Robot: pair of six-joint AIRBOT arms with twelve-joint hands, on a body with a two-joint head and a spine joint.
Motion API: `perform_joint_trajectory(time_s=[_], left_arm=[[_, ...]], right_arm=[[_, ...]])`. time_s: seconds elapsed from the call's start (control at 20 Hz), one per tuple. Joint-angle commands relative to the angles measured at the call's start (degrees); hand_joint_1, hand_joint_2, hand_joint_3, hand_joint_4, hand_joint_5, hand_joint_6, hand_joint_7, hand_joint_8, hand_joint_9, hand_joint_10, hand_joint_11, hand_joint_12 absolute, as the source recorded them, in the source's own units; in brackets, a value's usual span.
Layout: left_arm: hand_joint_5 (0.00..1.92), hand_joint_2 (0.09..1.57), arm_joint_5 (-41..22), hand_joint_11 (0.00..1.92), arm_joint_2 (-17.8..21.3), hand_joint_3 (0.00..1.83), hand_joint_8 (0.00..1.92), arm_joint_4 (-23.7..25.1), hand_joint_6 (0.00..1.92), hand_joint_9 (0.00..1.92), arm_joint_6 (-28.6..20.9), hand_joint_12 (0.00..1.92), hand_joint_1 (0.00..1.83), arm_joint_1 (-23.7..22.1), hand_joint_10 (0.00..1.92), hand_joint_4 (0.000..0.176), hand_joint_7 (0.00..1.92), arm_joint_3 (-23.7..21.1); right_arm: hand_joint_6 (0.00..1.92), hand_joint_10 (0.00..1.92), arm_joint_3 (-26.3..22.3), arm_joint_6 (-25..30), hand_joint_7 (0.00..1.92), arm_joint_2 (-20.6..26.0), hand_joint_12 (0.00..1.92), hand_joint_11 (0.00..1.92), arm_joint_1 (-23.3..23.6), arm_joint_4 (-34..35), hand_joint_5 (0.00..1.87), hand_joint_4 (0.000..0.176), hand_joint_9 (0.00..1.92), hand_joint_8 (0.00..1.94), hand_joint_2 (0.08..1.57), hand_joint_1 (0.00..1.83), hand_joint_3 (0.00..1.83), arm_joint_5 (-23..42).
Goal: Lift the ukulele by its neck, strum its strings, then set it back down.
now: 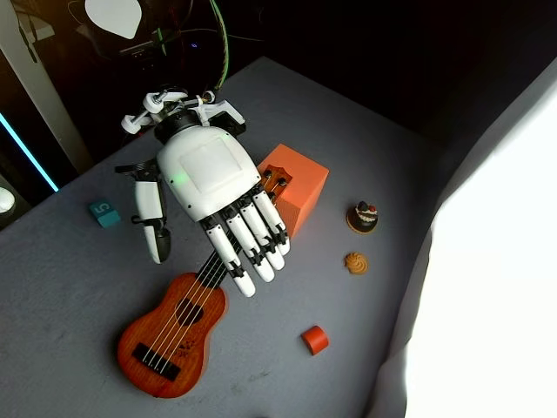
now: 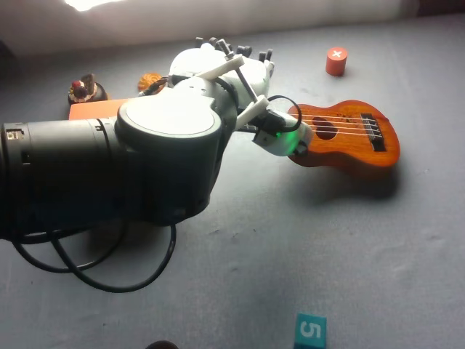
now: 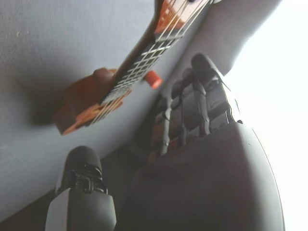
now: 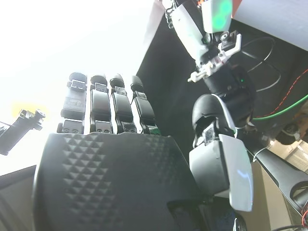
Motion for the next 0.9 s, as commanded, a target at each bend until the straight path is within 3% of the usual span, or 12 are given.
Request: perform_joint_trajectory(time_s=[0.0, 0.45, 0.85], left_arm=[[0.07, 1.13, 1.0, 0.0, -0.4, 0.0, 0.0, 5.5, 0.0, 0.16, -0.8, 0.67, 0.15, -0.1, 0.0, 0.044, 0.14, 0.6], [0.06, 1.13, -3.0, 0.0, -0.7, 0.0, 0.0, 7.3, 0.0, 0.16, -1.5, 0.69, 0.13, 1.3, 0.0, 0.044, 0.12, 5.0], [0.0, 1.09, -4.8, 0.0, -0.1, 0.0, 0.0, 7.8, 0.0, 0.14, -1.5, 0.68, 0.21, 2.8, 0.0, 0.047, 0.1, 5.0]], right_arm=[[0.08, 0.0, 0.0, -0.1, 0.0, 0.2, 0.0, 0.0, 0.3, 1.4, 0.01, 0.0, 0.0, 0.0, 1.3, 0.0, 0.04, 6.6], [0.03, 0.0, 0.0, -0.1, 0.0, 0.1, 0.0, 0.0, 0.3, 1.4, 0.0, 0.0, 0.0, 0.0, 1.31, 0.0, 0.03, 6.6], [0.02, 0.0, 0.0, -0.2, 0.02, 0.1, 0.0, 0.0, 0.3, 1.4, 0.03, 0.0, 0.0, 0.01, 1.31, 0.03, 0.02, 6.6]])
